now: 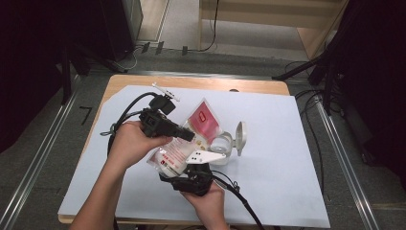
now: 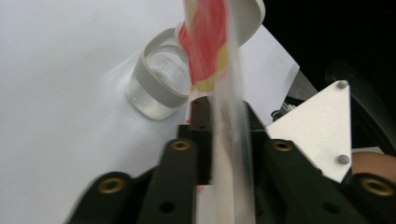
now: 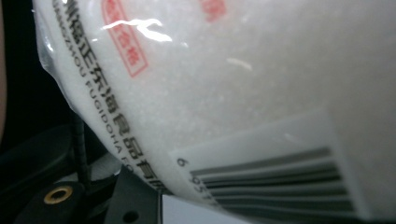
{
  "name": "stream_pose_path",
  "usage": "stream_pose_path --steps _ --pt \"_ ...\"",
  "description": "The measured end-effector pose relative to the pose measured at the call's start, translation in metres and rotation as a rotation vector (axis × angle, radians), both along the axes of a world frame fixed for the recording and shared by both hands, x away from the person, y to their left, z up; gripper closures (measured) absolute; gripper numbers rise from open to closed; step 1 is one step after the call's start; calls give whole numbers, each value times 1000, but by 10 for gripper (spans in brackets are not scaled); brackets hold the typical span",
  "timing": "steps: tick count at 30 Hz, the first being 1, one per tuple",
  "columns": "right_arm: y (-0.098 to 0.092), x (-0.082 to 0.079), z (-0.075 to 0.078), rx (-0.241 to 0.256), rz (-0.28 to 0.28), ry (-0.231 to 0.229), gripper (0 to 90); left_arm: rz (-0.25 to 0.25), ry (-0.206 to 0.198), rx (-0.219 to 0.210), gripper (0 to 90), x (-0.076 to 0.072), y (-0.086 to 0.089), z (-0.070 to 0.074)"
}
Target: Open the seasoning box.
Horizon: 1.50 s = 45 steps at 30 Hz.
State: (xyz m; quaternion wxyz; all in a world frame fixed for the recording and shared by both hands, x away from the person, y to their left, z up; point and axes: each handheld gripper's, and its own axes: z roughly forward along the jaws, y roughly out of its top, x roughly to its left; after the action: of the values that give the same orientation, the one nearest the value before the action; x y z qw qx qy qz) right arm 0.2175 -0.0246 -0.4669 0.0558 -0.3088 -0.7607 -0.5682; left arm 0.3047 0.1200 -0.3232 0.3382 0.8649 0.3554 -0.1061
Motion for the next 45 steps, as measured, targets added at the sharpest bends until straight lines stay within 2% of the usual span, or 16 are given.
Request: stream_pose_path --steps 1,3,5,9,13,18,21,23,26,30,31,33,35,40,41,45 --pt "1 -1 1 -10 -3 1 609 0 -2 3 900 0 -1 0" --pt "4 -5 5 -59 -4 -43 607 -11 5 -8 900 1 -6 -2" --pt "6 -6 7 -67 5 -46 594 -8 -5 -13 899 1 -9 -3" --pt "7 -6 10 -48 17 -38 580 -1 -27 -20 890 1 -12 -4" --pt "7 -5 16 -24 23 -18 557 10 -15 -40 873 2 -16 -3" --pt "7 -2 18 -36 19 -12 535 25 -6 -30 868 3 -20 -3" --pt "8 0 19 -39 11 15 587 25 13 -25 866 6 -22 -3" --pt "7 1 19 -39 8 9 599 23 14 -22 864 7 -23 -2" --pt "6 3 21 -26 2 6 608 19 23 -19 851 11 -27 2" --pt "2 8 26 27 7 53 616 16 37 -27 791 18 -32 8" --pt "2 8 26 27 7 53 616 16 37 -27 778 18 -32 8" --pt "2 9 25 53 16 73 619 30 31 -62 759 17 -30 10" --pt "2 9 23 63 10 80 621 25 27 -64 746 17 -29 11" --pt "-1 10 23 85 -3 99 623 21 -2 -46 754 10 -25 14" --pt "-3 10 23 97 -6 102 624 23 -14 -38 788 9 -24 15" --pt "-2 10 21 90 2 112 626 25 -19 -21 828 8 -19 14"
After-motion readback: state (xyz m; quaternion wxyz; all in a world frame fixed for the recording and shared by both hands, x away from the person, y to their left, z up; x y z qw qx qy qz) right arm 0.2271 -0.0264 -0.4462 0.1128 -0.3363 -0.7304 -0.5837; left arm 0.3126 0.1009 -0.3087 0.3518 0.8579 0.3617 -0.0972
